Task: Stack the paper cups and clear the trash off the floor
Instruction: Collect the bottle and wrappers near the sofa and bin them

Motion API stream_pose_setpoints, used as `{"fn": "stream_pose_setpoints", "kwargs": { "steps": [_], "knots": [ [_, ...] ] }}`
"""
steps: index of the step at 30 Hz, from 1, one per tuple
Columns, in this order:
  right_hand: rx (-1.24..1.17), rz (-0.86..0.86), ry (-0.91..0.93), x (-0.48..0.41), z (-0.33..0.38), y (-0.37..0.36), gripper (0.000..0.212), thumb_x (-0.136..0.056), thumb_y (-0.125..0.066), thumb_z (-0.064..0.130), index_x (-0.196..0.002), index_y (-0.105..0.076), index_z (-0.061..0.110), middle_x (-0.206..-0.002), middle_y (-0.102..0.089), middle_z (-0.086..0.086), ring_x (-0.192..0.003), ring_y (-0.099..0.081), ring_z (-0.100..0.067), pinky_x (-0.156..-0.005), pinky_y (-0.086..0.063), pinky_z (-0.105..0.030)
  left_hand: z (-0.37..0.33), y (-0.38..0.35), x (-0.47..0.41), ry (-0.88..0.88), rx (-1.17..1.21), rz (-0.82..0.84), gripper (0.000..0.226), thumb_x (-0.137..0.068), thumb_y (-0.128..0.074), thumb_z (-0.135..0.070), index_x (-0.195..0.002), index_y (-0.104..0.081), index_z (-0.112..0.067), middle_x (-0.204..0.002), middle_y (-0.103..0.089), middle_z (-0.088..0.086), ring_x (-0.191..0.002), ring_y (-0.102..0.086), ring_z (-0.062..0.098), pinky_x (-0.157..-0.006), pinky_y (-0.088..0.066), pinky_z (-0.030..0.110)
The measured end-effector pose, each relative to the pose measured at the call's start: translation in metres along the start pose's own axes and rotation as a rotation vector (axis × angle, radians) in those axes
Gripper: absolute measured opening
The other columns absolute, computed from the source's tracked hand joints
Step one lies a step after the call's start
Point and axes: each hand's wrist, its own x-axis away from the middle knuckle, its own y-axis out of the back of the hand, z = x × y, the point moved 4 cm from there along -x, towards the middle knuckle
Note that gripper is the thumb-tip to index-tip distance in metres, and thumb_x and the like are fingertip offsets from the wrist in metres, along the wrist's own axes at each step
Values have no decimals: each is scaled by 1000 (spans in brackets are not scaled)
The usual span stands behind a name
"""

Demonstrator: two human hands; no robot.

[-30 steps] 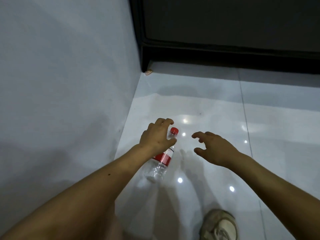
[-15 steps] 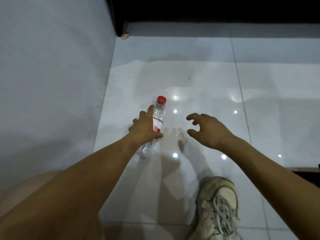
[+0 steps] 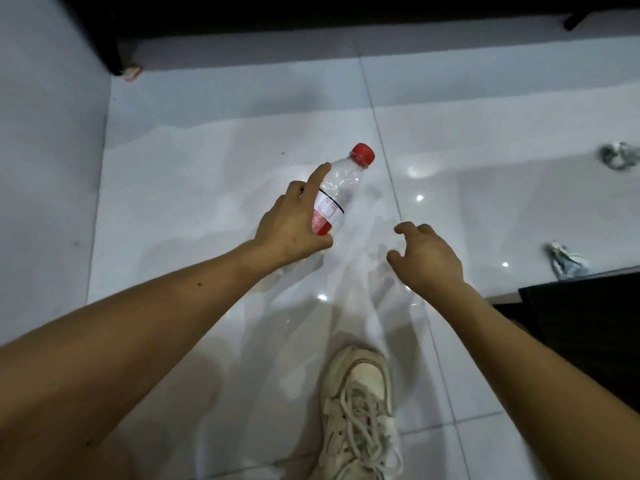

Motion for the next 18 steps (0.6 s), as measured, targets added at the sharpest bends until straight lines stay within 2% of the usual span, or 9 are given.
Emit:
{"fn": "stream_pose_setpoints", "kwargs": {
  "steps": [4,10,14,18],
  "knots": [
    [-18,-84,-162,-14,-47,26,46,-91,-47,21,-136,-37,16,-135,-41,-11,-117,-46,-33,-81,-41,-35,-47,-11,-23,-126,-26,38,100,-68,-70,-25,-144,-6,-37,-132,-38,7,-105,-49,26,-74,-46,33],
    [-133,-206,-273,-24,-85,44,45,-90,-48,18,-134,-40,14,-134,-43,-12,-115,-46,-33,-75,-36,-33,-93,-22,-53,-202,-56,118,98,-69,-70,-26,-143,-6,-37,-131,-40,5,-98,-48,21,-70,-42,30],
    [-254,-229,-342,-27,-85,81,48,-89,-48,18,-136,-37,17,-137,-39,-12,-116,-44,-34,-73,-35,-32,-131,5,-72,-202,-95,184,99,-69,-70,-25,-143,-6,-38,-130,-41,6,-98,-48,21,-71,-43,30],
    [-383,-267,-432,-28,-83,148,51,-89,-49,16,-137,-34,18,-139,-37,-11,-120,-39,-34,-75,-32,-33,-209,53,-104,-268,-144,233,100,-68,-71,-26,-142,-6,-39,-130,-41,4,-97,-49,23,-73,-45,32]
  ]
}}
